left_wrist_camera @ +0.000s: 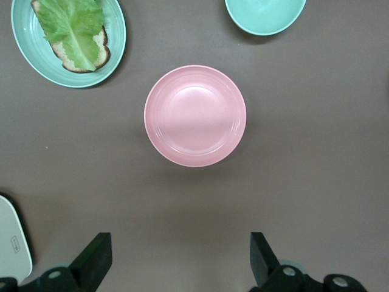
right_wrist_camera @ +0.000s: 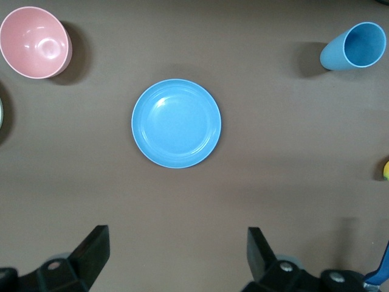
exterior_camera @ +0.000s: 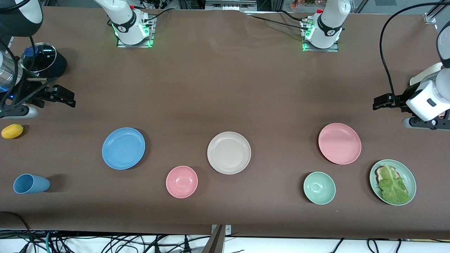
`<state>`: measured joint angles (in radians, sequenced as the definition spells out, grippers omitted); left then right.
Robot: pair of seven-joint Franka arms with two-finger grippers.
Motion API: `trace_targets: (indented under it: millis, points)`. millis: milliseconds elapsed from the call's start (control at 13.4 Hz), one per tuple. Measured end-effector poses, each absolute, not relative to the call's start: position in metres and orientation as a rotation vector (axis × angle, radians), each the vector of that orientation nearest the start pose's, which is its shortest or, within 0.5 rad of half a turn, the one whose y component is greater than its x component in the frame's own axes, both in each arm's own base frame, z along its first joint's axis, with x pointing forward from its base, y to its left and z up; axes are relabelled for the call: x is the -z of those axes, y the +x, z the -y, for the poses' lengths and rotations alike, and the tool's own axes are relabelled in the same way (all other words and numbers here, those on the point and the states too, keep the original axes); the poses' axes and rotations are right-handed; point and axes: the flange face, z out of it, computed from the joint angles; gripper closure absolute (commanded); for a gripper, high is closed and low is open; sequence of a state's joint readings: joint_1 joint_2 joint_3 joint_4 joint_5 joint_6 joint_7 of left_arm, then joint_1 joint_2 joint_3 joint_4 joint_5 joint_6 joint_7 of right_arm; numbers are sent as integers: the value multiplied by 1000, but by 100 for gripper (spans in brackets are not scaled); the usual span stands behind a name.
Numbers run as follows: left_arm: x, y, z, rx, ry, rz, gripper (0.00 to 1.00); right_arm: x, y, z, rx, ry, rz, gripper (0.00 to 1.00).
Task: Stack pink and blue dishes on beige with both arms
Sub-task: 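Move the left gripper down to the rim of the pink plate, then close the left gripper on the pink plate rim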
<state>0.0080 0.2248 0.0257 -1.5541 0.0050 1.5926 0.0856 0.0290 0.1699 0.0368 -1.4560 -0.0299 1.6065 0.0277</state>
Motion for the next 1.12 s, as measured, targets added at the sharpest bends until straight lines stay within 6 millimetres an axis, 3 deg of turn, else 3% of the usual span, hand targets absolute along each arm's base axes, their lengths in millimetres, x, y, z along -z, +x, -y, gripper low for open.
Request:
trace_targets:
  millis: [521,818,1116]
  points:
    - [-373,652,-48,-456,-3114,-16,0,-583,608,-35,-29,-3166,62,0]
    - [-294,673,-63,-405,-3116,11,0,-583,608,-35,-29,-3169,62,0]
    - [-243,676,-91,-375,-3116,46,0,-583,608,-35,-29,-3170,62,0]
